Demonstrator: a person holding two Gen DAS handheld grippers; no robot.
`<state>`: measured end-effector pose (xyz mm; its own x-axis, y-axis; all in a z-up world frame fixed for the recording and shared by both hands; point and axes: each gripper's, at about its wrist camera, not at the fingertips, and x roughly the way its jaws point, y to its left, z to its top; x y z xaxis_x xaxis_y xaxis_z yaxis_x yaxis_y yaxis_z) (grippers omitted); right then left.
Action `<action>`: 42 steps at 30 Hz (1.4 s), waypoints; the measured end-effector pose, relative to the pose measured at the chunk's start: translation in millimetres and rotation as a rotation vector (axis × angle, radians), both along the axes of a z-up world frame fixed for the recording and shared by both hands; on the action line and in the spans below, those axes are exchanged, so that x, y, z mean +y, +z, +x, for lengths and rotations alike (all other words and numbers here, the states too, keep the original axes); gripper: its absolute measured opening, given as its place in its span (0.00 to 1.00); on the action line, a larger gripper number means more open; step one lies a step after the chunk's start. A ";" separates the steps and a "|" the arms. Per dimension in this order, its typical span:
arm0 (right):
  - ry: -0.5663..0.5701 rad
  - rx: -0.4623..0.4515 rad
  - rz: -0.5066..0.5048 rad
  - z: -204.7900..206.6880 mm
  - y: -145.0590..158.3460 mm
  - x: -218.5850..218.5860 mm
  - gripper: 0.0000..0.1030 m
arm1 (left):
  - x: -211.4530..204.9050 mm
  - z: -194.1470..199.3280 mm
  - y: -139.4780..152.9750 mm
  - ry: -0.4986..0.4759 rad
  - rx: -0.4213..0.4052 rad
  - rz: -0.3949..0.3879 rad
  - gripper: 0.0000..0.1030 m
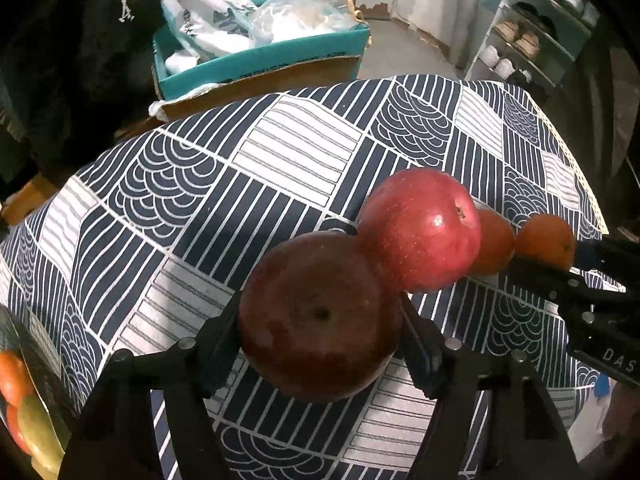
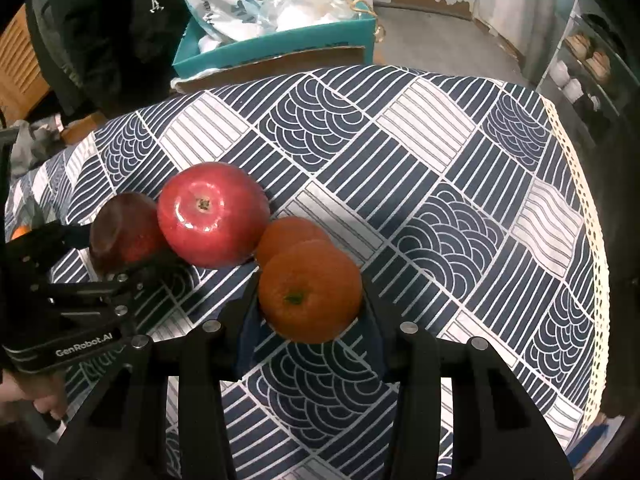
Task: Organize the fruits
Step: 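Close the left tool on the red apple and lift it while the right tool lifts a tangerine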
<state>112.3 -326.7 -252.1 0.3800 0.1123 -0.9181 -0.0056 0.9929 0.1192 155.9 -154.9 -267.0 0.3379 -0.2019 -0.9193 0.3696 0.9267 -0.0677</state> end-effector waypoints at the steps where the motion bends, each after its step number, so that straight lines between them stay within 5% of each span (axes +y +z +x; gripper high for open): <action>1: 0.002 0.000 -0.002 0.0 0.1 0.5 0.43 | 0.7 -1.7 0.3 0.001 -0.002 0.002 0.70; 42: 0.110 -0.210 -0.030 -26.8 105.7 44.4 0.43 | 53.7 -60.4 123.0 0.103 -0.191 -0.075 0.70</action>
<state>85.5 -282.3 -146.5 0.5498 0.1374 -0.8239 -0.1351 0.9880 0.0746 95.6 -101.2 -144.0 0.5265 -0.2226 -0.8205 0.2864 0.9552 -0.0754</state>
